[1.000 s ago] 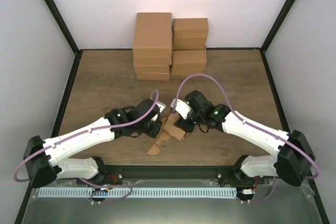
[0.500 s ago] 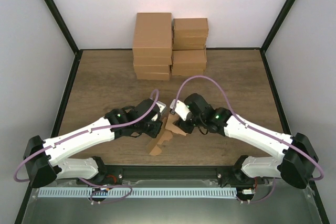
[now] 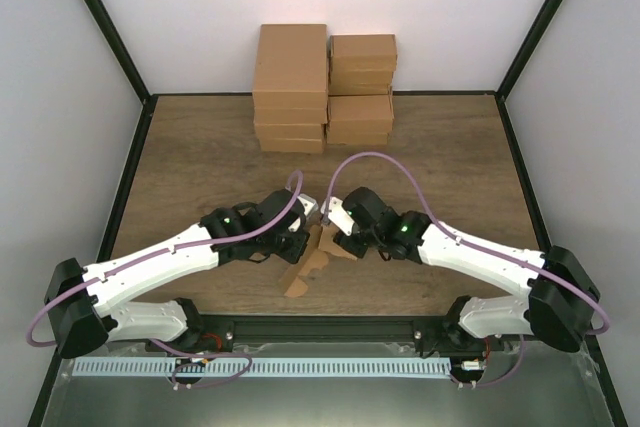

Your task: Fold the paper box

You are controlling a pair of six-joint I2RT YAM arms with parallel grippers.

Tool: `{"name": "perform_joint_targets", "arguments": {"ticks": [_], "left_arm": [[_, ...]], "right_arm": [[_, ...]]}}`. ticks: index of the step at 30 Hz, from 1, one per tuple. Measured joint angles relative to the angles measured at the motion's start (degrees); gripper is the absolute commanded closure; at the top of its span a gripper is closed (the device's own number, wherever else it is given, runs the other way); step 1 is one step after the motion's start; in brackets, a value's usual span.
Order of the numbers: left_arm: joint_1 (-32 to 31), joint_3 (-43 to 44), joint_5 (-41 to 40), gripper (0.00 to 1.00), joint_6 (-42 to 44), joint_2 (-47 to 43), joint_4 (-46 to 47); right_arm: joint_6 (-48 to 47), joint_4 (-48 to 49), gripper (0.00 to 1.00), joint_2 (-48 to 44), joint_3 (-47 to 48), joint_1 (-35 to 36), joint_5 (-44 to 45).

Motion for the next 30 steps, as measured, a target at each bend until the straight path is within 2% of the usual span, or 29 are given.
{"name": "perform_joint_targets", "arguments": {"ticks": [14, 25, 30], "left_arm": [[0.02, -0.55, 0.15, 0.96, -0.26, 0.26, 0.81], [0.9, -2.03, 1.86, 0.96, -0.33, -0.42, 3.82], [2.36, -2.25, 2.84, 0.95, -0.37, -1.2, 4.28]], "right_arm": [[-1.75, 10.64, 0.53, 4.04, -4.17, 6.86, 15.23], [-3.93, 21.31, 0.65, 6.56, -7.69, 8.11, 23.98], [-5.53, 25.64, 0.76, 7.32, -8.87, 8.17, 25.09]]}}
